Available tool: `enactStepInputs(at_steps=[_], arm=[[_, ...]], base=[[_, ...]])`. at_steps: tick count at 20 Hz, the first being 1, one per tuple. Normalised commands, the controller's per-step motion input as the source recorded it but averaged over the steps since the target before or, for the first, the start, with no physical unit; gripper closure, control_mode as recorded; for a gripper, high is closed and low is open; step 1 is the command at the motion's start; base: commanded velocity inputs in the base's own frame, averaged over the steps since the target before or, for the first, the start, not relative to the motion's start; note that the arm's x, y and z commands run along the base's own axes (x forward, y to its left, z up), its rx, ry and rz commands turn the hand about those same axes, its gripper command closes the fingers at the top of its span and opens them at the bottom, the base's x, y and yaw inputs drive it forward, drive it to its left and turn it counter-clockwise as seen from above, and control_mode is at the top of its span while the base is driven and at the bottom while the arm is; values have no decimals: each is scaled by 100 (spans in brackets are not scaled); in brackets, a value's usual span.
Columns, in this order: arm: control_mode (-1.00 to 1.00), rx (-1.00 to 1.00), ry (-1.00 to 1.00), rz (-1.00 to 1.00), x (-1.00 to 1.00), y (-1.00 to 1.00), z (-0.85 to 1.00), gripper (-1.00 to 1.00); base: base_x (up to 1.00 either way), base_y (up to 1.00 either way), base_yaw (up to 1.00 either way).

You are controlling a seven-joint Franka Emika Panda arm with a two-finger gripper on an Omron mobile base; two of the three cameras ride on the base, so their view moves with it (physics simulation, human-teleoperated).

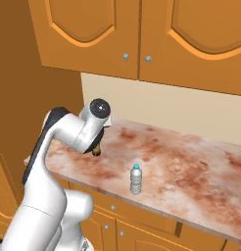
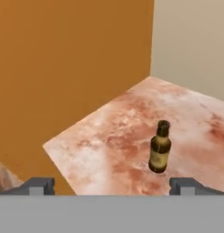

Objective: Place the drinks on the dining counter in a tight cluster.

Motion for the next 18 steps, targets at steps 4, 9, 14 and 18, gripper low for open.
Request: enactStepInputs(at_steps=[4, 9, 14, 18], arm=[[-100, -1, -8, 10, 95, -39, 0, -100], [-100, -6, 0, 0, 74, 2, 0, -100], [-100, -3, -12, 0, 44, 0, -60, -100], [-100, -3, -24, 0, 15, 0, -97, -100]], base=[[0, 0, 0], [0, 0, 0], [0, 0, 0], [0, 0, 0]])
